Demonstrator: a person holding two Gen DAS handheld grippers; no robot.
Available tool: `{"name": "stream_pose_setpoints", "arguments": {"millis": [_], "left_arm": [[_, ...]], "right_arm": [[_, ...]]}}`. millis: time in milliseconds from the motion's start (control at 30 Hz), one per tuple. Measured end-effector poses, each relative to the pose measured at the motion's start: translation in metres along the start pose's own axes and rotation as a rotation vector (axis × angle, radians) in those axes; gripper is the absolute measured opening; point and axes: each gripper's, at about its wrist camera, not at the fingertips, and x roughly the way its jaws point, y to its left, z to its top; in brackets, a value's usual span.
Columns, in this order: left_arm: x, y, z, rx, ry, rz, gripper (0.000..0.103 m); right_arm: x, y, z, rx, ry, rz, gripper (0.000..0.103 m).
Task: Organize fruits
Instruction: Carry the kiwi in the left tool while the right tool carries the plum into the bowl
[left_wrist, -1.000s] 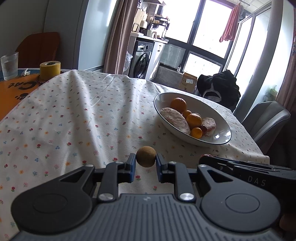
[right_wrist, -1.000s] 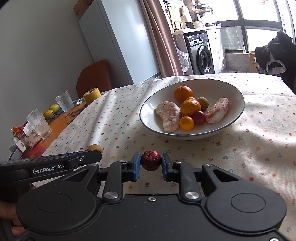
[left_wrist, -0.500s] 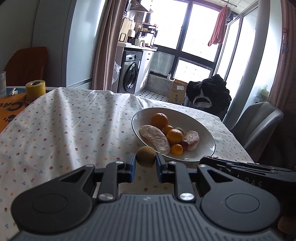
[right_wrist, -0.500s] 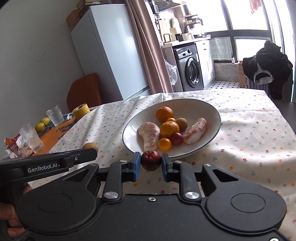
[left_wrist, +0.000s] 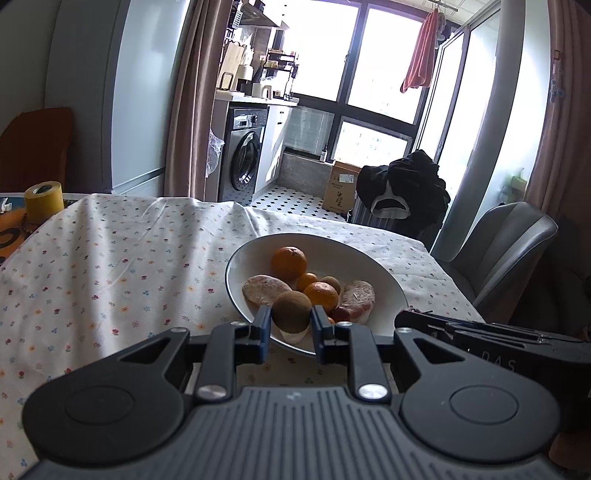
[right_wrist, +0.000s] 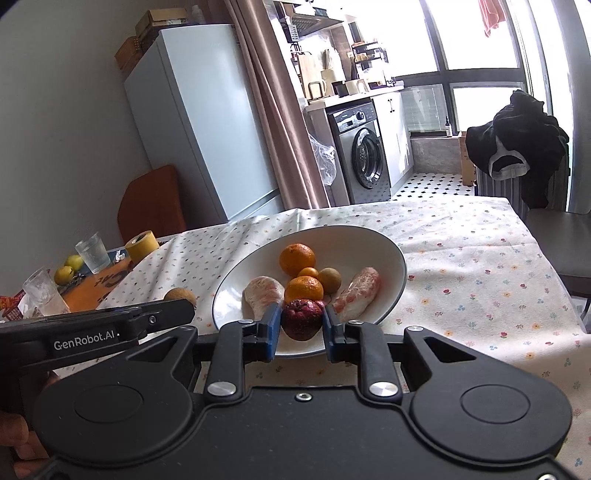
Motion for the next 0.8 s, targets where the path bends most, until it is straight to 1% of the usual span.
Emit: {"name": "stream_pose_setpoints", "arguments": {"millis": [500,600,667,800], "left_arm": [[0.041,-0.023,0.004,0.031,0.053,-0.03,0.022],[0.047,-0.023,0.004,0.019,0.068,-0.032,0.022],[0.048,-0.022,0.005,0.025,0.065,-0.051,0.026],[0.046,-0.015,0.009,0.002,0.061,-0.023,0.027]], "right_arm": [[0.017,-0.024,0.005,0.036,0.003,-0.001,0.023],[0.021,-0.027,0.005,0.041,0.007,-0.003,0.023],[0.023,-0.029,0.005,0.044,0.009,-0.007,0.023],[0.024,-0.032,0.007,0.052,0.004,-0.011,0.023]]}}
